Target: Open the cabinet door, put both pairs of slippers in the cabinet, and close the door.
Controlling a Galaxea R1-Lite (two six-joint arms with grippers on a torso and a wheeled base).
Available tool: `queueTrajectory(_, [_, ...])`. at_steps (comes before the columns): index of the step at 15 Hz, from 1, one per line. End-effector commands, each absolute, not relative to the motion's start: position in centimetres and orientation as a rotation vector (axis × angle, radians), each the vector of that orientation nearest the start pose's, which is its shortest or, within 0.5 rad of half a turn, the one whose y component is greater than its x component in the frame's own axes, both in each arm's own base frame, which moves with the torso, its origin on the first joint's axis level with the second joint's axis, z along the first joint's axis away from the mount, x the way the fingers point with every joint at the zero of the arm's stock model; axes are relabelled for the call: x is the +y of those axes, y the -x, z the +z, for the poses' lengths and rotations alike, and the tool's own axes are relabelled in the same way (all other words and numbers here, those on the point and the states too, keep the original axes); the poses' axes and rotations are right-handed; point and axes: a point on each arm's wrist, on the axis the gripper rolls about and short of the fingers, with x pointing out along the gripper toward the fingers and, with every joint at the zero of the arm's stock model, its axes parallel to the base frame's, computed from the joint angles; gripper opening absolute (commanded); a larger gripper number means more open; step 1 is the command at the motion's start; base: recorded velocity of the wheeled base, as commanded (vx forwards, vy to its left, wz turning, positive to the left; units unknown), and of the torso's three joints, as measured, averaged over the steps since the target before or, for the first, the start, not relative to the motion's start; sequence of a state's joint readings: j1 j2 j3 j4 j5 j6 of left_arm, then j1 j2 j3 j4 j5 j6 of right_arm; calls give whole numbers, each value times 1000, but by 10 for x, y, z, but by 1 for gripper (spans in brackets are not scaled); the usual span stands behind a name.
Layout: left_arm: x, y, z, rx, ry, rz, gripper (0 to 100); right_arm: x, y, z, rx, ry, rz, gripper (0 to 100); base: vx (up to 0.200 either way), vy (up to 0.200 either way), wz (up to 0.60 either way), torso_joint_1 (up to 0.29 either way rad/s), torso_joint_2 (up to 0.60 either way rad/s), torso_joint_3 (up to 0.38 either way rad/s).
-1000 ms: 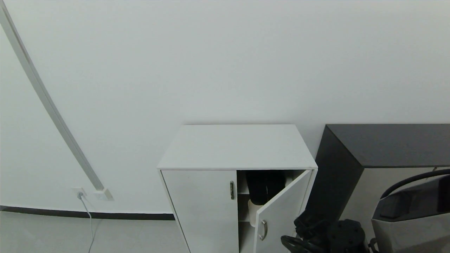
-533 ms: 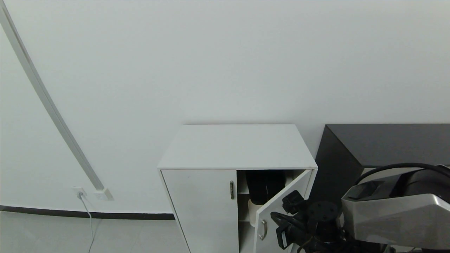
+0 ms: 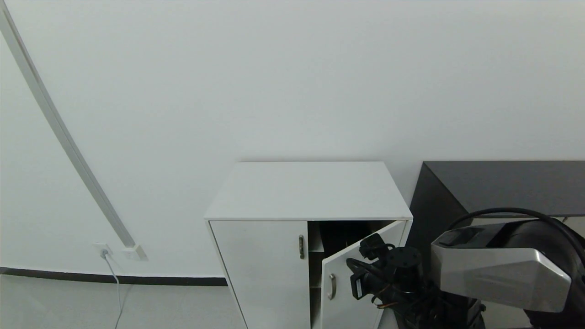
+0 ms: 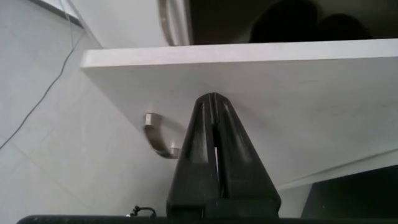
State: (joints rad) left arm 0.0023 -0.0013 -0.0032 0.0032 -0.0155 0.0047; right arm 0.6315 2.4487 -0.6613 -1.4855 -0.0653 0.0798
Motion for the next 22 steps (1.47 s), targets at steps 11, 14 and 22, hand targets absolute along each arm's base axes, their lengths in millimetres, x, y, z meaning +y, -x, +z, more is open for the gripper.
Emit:
queueTrajectory(11, [0,23,76,0,-5,-12,0,233,-336,-8,254,11,530,0,0,0,0,0,0,0])
queueTrajectory(14, [0,23,76,0,-5,-12,0,236,-341,-7,268,18,529,0,0,0,0,0,0,0])
queueTrajectory(22, [0,23,76,0,-5,-12,0,234,-360,-5,253,9,501,0,0,0,0,0,0,0])
